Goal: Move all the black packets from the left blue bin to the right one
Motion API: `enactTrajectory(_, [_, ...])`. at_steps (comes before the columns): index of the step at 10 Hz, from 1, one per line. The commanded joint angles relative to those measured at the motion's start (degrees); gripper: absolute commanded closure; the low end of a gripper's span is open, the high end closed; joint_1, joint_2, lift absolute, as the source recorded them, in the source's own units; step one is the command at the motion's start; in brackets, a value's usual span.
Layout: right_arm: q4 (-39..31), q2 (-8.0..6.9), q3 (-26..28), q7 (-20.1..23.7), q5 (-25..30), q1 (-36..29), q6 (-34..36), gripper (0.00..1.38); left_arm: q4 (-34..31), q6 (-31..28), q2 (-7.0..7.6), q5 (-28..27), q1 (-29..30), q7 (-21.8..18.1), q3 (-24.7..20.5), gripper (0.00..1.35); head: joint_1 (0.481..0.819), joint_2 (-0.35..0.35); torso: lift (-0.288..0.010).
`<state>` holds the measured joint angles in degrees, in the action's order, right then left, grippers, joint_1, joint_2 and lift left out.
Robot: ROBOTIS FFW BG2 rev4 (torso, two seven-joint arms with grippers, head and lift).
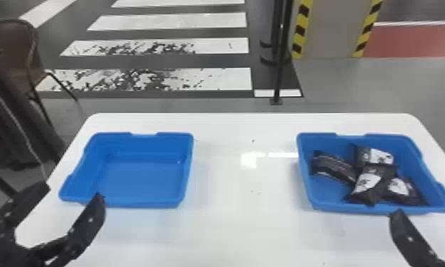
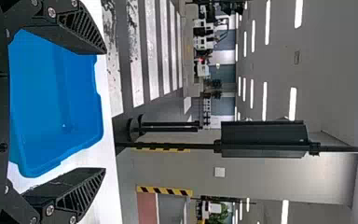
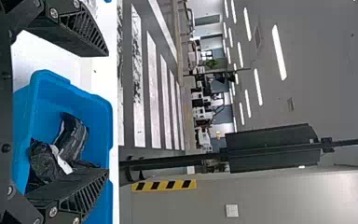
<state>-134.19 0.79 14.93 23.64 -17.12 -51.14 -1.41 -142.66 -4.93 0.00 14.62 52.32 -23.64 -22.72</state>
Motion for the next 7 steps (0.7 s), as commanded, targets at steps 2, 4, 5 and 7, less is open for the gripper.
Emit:
enactTrajectory(2, [0.2, 0.00, -0.2, 0.0, -0.4, 0.1, 0.0, 0.14, 0.0, -0.3, -0.15, 0.0, 0.0, 0.0, 0.2, 0.15, 0.695, 0.070, -0.140])
enactTrajectory(4, [0.7, 0.00, -0.4, 0.0, -0.6, 0.2, 0.0, 0.14, 0.0, -0.4, -0.15, 0.1, -0.1, 0.0, 0.3, 0.15, 0.695, 0.070, -0.140])
enactTrajectory(5, [0.7, 0.09, -0.5, 0.0, -0.6, 0.2, 0.0, 0.14, 0.0, -0.4, -0.15, 0.1, -0.1, 0.0, 0.3, 0.15, 0.695, 0.070, -0.140])
enactTrajectory(7, [0.9, 0.09, -0.6, 0.0, -0.8, 0.4, 0.0, 0.14, 0.0, -0.6, -0.15, 0.1, -0.3, 0.0, 0.3, 0.15, 0.695, 0.071, -0.140])
